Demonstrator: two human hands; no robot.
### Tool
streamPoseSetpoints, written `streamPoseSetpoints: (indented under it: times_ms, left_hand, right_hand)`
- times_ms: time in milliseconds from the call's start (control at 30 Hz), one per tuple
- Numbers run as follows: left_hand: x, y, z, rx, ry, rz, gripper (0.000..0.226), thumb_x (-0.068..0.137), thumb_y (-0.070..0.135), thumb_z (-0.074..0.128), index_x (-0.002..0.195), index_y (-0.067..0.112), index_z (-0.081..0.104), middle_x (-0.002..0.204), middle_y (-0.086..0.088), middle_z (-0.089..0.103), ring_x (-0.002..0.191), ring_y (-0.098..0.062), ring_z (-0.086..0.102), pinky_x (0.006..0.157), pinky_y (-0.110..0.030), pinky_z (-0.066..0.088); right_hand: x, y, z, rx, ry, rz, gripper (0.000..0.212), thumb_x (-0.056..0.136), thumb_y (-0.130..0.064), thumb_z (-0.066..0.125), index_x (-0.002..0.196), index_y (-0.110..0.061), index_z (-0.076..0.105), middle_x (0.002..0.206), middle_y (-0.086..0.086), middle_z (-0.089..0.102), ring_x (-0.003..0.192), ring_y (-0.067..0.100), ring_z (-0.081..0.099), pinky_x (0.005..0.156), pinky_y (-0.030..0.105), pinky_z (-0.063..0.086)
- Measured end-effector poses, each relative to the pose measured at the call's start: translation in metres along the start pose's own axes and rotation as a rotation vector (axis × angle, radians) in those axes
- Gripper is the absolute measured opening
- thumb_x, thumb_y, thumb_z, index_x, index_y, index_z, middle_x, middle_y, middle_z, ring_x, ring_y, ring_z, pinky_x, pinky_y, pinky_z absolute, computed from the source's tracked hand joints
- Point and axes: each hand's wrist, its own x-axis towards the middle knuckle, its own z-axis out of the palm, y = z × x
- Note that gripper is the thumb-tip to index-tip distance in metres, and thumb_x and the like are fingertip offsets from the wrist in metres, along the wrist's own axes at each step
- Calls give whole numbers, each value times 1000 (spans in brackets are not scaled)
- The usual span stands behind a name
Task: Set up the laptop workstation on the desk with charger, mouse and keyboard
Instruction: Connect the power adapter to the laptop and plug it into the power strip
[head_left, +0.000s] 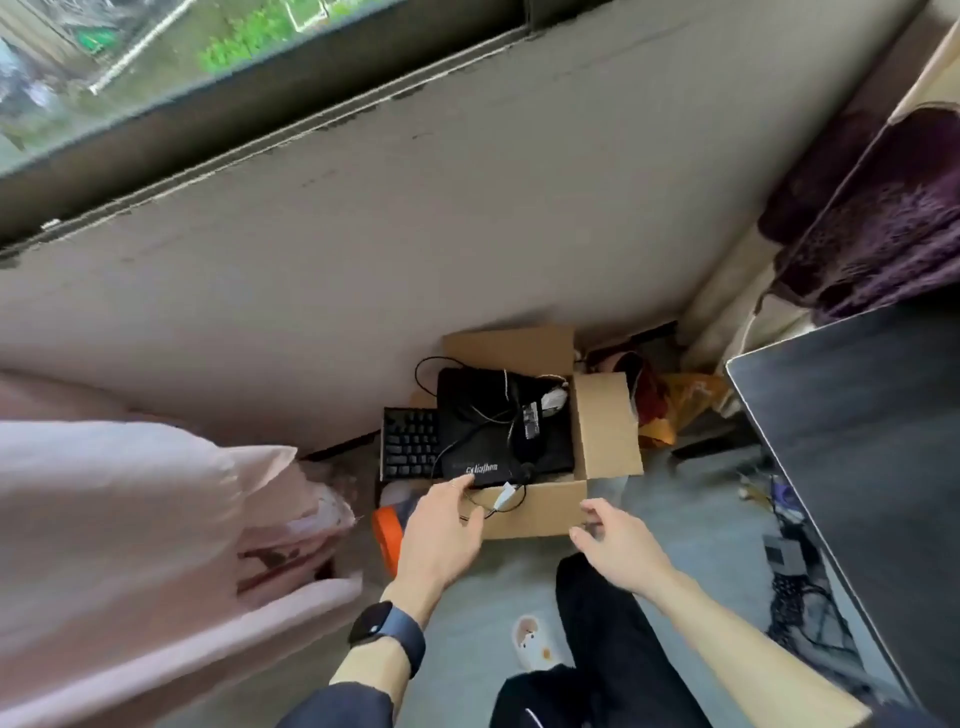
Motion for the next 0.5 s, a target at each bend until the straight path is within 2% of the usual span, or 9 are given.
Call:
streamPoseSetpoints:
  times_ms: [133, 233, 267, 367, 433, 500]
  left_hand:
    - [65, 14, -1, 151, -60, 42, 58, 94, 41, 55, 146, 20, 41, 147, 0, 45, 135, -18, 40, 113, -30, 31]
    - [117, 19, 17, 276, -74, 91, 70, 91, 51, 55, 149, 15, 38, 150, -4, 43, 138, -21, 37, 115, -34, 31]
    - [135, 18, 25, 314, -68, 107, 73, 90, 54, 55, 149, 14, 38, 150, -5, 42, 139, -21, 37, 115, -36, 31]
    - [185, 17, 49, 460, -64, 171, 82, 88, 67, 47, 149, 13, 38, 151, -6, 42, 141, -24, 34, 116, -44, 29]
    - [206, 13, 67, 599, -113, 192, 77, 90, 68, 41, 146, 15, 42, 148, -5, 45, 141, -24, 34, 116, -49, 26]
    - [219, 10, 77, 729, -169, 213, 56, 96, 56, 41, 132, 14, 51, 133, -8, 56, 132, -29, 45, 112, -50, 30]
  right_hand:
    - [82, -3, 8, 237, -72, 160, 56, 98, -46, 53, 144, -16, 45, 140, 5, 58, 127, 24, 55, 104, 34, 44]
    - [136, -5, 31, 578, -137, 343, 52, 98, -54, 49, 137, -20, 48, 118, 1, 60, 105, 20, 58, 93, 32, 44]
    - [152, -6, 42, 693, -159, 410, 54, 97, -60, 46, 136, -23, 48, 116, 1, 60, 103, 19, 58, 93, 33, 44]
    - [188, -12, 67, 912, -247, 562, 72, 95, -69, 40, 149, -22, 41, 143, 7, 53, 124, 26, 55, 91, 39, 48]
    - [199, -15, 82, 994, -288, 596, 69, 97, -66, 40, 148, -20, 41, 145, 6, 50, 123, 23, 58, 88, 39, 52]
    - [202, -17, 96, 1091, -290, 623, 57, 99, -58, 44, 140, -19, 47, 133, 6, 55, 112, 20, 64, 84, 38, 55]
